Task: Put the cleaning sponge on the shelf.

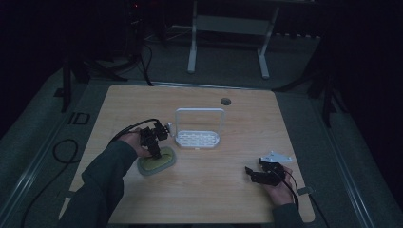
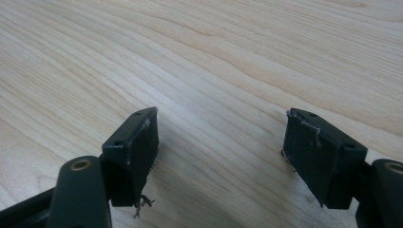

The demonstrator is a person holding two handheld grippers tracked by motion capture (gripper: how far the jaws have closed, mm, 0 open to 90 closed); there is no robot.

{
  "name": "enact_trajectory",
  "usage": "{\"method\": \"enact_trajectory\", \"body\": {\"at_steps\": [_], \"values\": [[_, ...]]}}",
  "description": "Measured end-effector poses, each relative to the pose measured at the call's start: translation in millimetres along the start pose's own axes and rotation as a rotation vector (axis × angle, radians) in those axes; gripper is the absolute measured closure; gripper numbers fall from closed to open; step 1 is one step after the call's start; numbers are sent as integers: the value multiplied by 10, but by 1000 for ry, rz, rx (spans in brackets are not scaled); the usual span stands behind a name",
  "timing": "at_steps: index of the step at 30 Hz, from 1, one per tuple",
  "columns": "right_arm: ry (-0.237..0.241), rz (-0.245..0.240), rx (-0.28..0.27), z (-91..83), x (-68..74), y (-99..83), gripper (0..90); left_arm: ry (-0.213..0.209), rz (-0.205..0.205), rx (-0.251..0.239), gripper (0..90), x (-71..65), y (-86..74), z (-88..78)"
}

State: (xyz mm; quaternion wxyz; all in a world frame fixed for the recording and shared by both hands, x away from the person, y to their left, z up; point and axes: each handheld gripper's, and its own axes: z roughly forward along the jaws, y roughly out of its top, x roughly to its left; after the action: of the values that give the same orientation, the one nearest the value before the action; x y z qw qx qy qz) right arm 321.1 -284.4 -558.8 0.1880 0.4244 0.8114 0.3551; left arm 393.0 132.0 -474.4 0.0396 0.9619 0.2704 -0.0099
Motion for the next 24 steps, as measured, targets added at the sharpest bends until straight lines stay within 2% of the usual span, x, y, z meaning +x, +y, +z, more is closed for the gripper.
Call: {"method": "enact_trajectory", "body": {"at_steps": [8, 14, 24], "values": [[0, 0, 0, 0, 0, 0, 271, 9, 24, 20, 715, -28, -2, 0], [0, 0, 0, 0, 0, 0, 271, 21, 27, -6, 717, -41, -34, -70], [0, 0, 0, 0, 0, 0, 271, 45, 79, -17, 717, -129, 47, -195]]}}
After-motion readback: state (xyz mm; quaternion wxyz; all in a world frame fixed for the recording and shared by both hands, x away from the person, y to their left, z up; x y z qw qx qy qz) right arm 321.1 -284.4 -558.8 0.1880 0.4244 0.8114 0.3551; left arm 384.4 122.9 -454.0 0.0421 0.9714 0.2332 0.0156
